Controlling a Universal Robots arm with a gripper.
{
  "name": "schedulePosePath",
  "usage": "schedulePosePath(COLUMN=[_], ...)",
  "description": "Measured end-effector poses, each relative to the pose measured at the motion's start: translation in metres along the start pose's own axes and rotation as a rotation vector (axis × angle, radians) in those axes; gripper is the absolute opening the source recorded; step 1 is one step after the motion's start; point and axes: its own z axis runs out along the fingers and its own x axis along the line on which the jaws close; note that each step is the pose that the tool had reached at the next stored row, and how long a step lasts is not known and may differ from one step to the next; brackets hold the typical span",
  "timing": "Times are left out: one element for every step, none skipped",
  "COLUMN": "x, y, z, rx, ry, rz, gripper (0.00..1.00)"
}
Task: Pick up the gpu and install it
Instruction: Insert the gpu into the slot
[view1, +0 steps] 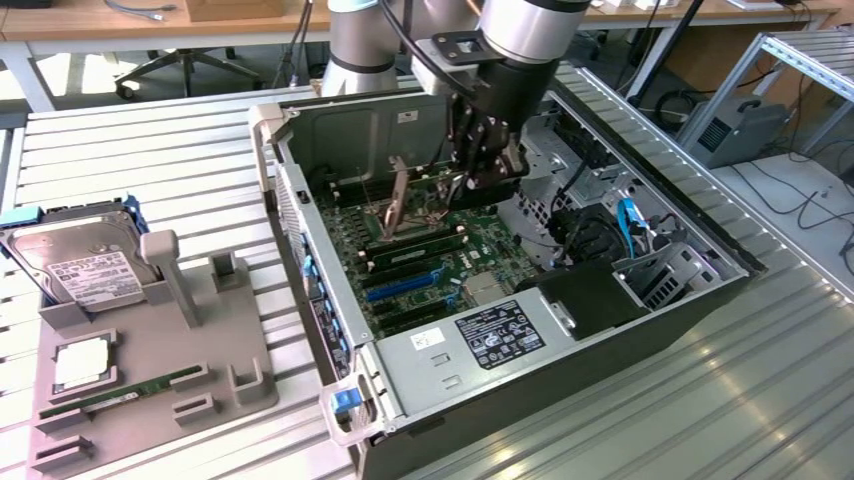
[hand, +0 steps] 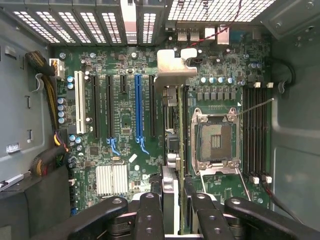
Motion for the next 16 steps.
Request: schedulePosePath(x=[0.0,0.0,0.0,0.0,0.0,0.0,0.0001,0.0001,0.0002,0.0003,0.0004,0.0005,0.0008,0.001,0.0013,0.0015], y=[0.0002,0.0005,0.0009,0.0012,0.0015,0.0017,0.0019,0.0021,0.0023,0.0024,0.0026,0.0028,0.003,0.0031,0.0033,0.0034], z=[0.0,0.0,0.0,0.0,0.0,0.0,0.0,0.0,0.0,0.0,0.0,0.0,0.0,0.0,0.0,0.0], rx=[0.0,0.0,0.0,0.0,0.0,0.0,0.0,0.0,0.0,0.0,0.0,0.0,0.0,0.0,0.0,0.0], ry=[0.0,0.0,0.0,0.0001,0.0,0.0,0.0001,0.0,0.0,0.0,0.0,0.0001,0.0,0.0,0.0,0.0], rz=[0.0,0.0,0.0,0.0,0.0,0.0,0.0,0.0,0.0,0.0,0.0,0.0,0.0,0.0,0.0,0.0], gripper=[0.27,0.27,0.27,0.27,0.27,0.27,0.27,0.27,0.27,0.27,0.27,0.27,0.27,0.27,0.27,0.27])
